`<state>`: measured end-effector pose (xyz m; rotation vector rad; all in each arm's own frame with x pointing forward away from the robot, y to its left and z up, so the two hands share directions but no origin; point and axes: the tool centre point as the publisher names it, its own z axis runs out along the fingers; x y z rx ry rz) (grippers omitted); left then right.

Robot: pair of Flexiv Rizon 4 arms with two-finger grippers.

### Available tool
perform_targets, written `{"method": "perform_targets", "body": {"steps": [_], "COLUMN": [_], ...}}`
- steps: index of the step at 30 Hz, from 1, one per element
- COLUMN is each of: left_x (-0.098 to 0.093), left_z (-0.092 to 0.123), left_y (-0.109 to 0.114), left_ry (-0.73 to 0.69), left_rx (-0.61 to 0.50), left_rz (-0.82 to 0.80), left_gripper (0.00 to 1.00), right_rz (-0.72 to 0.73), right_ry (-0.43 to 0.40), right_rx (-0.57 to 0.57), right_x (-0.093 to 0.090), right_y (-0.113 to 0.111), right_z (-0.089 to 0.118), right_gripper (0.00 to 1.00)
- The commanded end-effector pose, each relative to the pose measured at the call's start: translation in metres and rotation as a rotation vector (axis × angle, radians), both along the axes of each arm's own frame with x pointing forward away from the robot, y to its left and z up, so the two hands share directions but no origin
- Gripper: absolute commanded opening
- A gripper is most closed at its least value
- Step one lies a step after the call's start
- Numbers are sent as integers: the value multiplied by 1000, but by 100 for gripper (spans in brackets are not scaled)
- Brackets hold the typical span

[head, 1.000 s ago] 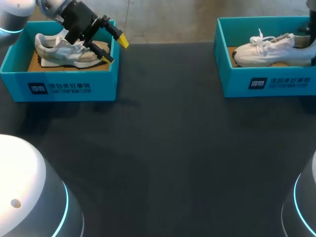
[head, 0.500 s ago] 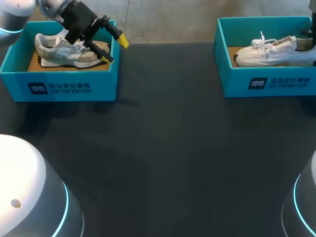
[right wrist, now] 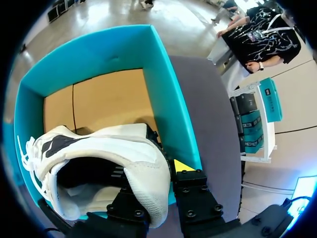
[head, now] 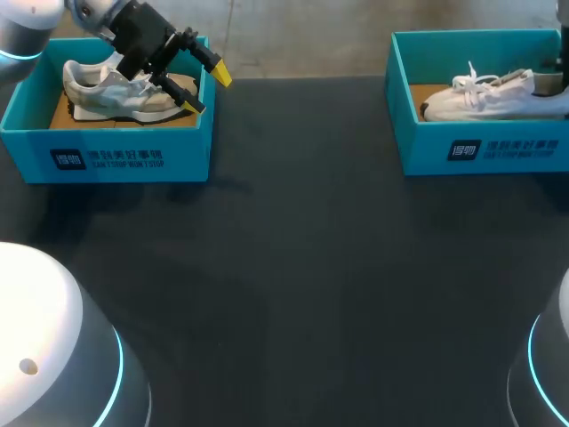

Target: Take the shoe out of the shoebox, open the shoe tongue, remove and reinsert the insole, then place the shoe into the shoebox

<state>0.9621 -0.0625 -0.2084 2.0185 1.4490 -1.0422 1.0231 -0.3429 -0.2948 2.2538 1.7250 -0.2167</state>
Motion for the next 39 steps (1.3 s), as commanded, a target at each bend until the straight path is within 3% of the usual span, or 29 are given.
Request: {"method": "perform_targets", "body": {"steps": [1,9,39], "left_x": [0,0,0], "left_z": [1,1,1], "left_y": [0,0,0], "left_ry": [0,0,0], "left_rx": [3,3,3], "left_rz": [-2,-2,-2], "left_gripper": [100,100,100], "right_rz": [8,14,9], "right_ry": [-2,11,67], "right_rx": [0,2,38], "right_x": [-4,-9,1], "right_y": [-1,-2,-8], "right_z": [1,-3,-48], "right_gripper": [0,0,0]}}
